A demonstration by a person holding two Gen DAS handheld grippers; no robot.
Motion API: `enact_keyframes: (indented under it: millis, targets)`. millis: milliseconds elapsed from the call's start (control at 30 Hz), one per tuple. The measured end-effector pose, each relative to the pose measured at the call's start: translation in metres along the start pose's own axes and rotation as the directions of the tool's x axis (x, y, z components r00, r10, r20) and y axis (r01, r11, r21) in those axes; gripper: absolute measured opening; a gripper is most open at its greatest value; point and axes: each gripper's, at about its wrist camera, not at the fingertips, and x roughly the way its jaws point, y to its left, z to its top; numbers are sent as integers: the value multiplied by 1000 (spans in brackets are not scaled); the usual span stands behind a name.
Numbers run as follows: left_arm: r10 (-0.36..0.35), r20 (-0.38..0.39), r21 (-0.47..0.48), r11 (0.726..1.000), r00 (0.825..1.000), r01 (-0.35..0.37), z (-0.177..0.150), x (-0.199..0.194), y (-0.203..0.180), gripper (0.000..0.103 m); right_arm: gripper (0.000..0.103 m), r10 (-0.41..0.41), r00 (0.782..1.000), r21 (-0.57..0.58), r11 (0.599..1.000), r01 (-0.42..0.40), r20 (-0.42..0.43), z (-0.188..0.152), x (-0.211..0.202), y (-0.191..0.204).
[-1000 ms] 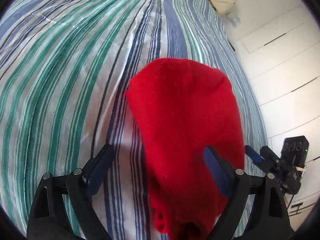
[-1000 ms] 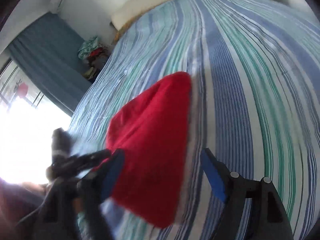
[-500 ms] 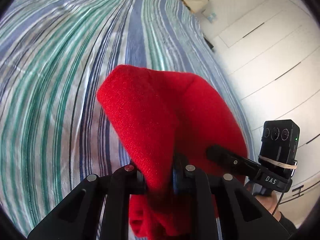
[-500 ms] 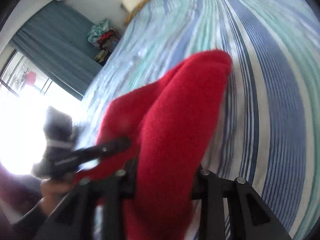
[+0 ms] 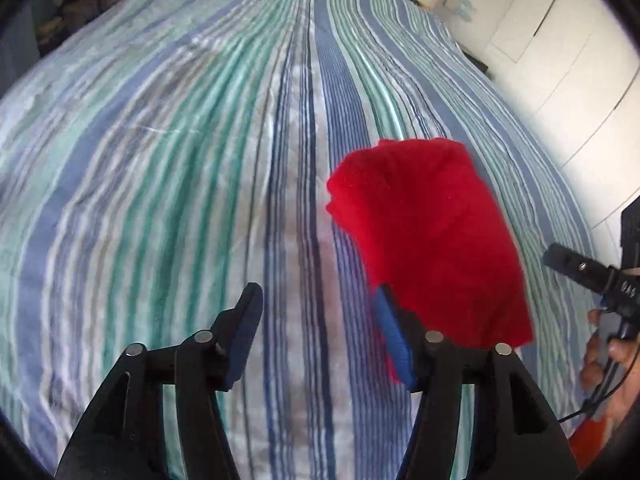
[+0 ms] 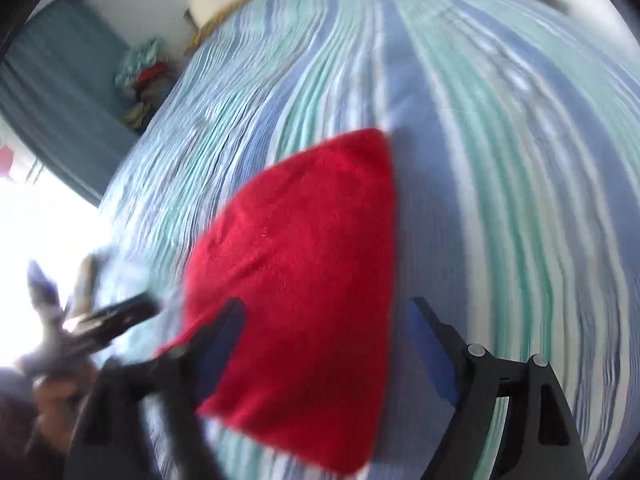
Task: Fold small clothes
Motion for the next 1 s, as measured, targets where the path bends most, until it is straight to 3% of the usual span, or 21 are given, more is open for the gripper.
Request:
enact_keyframes:
  millis: [33, 67, 167, 267, 367, 433, 567, 1000]
  targets:
    - [57, 40, 34, 998, 998, -58, -8, -18, -5, 87, 83, 6, 999, 6, 1000, -6, 34, -8, -17, -4]
    - [118, 88, 61, 991, 989, -123, -19, -37, -12, 98, 86, -4, 998, 4, 1000, 3, 63, -16, -35, -5]
    - [241, 204, 80, 962, 949, -261, -47, -85, -35, 99, 87, -53, 995, -39, 998, 57, 85, -44, -88, 10]
    - [293, 192, 51, 950, 936, -308, -73, -120, -52, 102, 94, -84, 994, -89, 992, 90, 64, -76, -125, 30]
    - [325, 133, 2, 945, 936, -328, -87, -142, -59, 102, 100, -137, 989, -118, 983, 144, 64, -110, -155, 56]
    - [336, 44, 7, 942, 941, -337, -93, -146, -62, 102, 100, -166, 985, -146, 974, 172, 50, -135, -168, 75]
    - [327, -40, 27, 945, 944, -326, -112, -155, -68, 101, 100, -227, 973, -212, 950, 230, 38, -174, -186, 104]
    - [325, 28, -1, 946, 945, -325, -120, -189, -75, 101, 100, -313, 947, -298, 900, 319, 69, -193, -207, 152]
